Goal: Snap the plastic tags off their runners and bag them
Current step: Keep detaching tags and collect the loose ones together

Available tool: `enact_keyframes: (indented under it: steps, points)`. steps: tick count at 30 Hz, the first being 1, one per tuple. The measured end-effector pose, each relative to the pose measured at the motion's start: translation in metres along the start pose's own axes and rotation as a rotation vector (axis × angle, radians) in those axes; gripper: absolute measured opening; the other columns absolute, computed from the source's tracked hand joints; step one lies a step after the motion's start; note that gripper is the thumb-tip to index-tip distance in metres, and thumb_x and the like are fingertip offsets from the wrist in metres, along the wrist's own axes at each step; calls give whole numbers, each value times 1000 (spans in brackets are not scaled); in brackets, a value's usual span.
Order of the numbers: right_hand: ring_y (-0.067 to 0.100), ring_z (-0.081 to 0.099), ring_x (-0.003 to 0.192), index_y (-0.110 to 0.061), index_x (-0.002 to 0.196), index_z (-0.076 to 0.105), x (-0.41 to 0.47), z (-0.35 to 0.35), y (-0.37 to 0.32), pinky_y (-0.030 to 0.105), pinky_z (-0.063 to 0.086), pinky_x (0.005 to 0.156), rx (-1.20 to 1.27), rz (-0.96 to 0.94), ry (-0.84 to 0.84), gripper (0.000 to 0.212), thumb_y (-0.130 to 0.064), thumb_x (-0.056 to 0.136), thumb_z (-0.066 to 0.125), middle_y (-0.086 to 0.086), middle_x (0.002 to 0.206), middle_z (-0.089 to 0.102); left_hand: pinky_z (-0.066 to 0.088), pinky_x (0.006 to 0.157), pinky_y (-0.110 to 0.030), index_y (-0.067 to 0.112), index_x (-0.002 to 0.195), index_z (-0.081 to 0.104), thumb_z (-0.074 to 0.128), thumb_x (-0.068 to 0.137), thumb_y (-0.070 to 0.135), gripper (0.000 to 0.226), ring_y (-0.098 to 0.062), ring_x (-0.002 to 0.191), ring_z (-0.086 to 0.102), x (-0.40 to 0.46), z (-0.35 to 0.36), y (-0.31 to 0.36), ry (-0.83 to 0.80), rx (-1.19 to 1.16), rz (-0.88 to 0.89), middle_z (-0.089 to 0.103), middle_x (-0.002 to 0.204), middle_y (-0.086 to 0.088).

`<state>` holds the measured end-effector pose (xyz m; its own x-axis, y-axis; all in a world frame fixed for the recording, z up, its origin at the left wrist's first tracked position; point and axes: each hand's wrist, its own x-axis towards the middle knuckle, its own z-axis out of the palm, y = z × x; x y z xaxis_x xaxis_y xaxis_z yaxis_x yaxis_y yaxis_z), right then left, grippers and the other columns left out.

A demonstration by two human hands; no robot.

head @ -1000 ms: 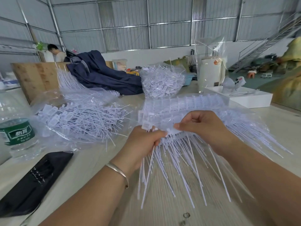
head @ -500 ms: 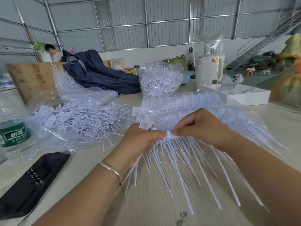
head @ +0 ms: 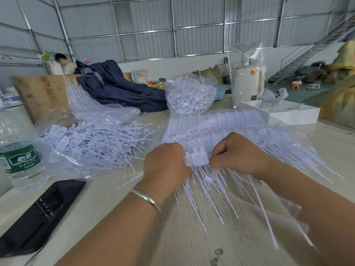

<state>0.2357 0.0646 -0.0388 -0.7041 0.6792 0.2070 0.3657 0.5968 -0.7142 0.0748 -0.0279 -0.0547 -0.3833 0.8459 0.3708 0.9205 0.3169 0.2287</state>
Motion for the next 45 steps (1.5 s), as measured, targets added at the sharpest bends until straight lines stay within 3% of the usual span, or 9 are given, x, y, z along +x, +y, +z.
enact_keyframes:
  steps: [2, 5, 9, 14, 20, 27, 32, 38, 45]
  points:
    - [8, 38, 41, -9, 56, 69, -1, -7, -1, 22, 34, 47, -17, -46, 85, 14, -19, 65, 71, -1, 45, 48, 47, 55, -27, 18, 69, 52, 58, 82, 17, 15, -20, 63, 60, 3, -3, -15, 6, 43, -145, 56, 66, 1]
    - [6, 49, 51, -19, 65, 73, 3, -10, 1, 22, 42, 57, 27, -115, 184, 10, -17, 74, 70, -4, 53, 58, 52, 55, -29, 10, 71, 61, 70, 81, 21, 17, -23, 64, 65, 2, 0, -22, -85, -371, -223, 60, 64, -1]
    - [4, 40, 50, -11, 80, 67, 8, 6, 9, 15, 32, 51, 94, -143, 146, 6, -8, 83, 62, -15, 53, 46, 42, 44, -11, 26, 71, 71, 86, 70, 21, 16, 3, 51, 61, 0, 4, -4, -137, -878, -153, 68, 60, 16]
    - [14, 38, 59, -5, 80, 61, 7, 10, 15, 24, 31, 57, 192, -176, 137, 12, -2, 89, 54, 2, 64, 47, 32, 37, -13, 13, 79, 60, 65, 92, 31, 23, -8, 36, 45, -2, 8, -3, -95, -1055, -396, 57, 49, 5]
    - [16, 52, 66, -8, 78, 68, 7, 5, 19, 27, 41, 67, 233, -191, 72, 11, 1, 84, 66, 12, 71, 59, 18, 33, -15, 13, 88, 60, 56, 90, 54, 41, -6, 38, 26, -4, 5, -4, -405, -1298, -438, 41, 53, 6]
    - [14, 55, 65, -6, 84, 70, 9, -2, 24, 19, 43, 62, 390, -149, 69, 6, -9, 82, 74, 3, 66, 61, 18, 34, -15, 23, 40, 62, 77, 82, 20, 45, -5, 39, 24, -3, 8, -9, -393, -1298, -352, 33, 53, 8]
    - [14, 46, 53, -5, 74, 65, 6, -6, 28, 18, 40, 59, 341, -38, -3, 35, -38, 75, 77, 3, 57, 56, 16, 32, -14, 18, 74, 52, 78, 75, 18, 26, -4, 38, 20, -1, 6, -10, -384, -1441, -330, 26, 54, 8]
    - [11, 40, 51, -12, 66, 61, 6, -1, 16, 21, 32, 53, 696, -88, -82, 34, -38, 61, 81, 12, 67, 44, 17, 31, -13, 22, 69, 44, 71, 76, 23, 28, -2, 34, 20, -6, 3, -1, -529, -1744, -259, 24, 50, 11]
    - [6, 47, 54, 16, 107, 57, 6, 9, 15, 20, 39, 57, 679, -69, -198, 81, -51, 65, 73, 2, 71, 63, 16, 32, -13, 9, 100, 55, 66, 84, 31, 29, -1, 34, 24, -14, 14, 12, -747, -1893, -243, 29, 51, 9]
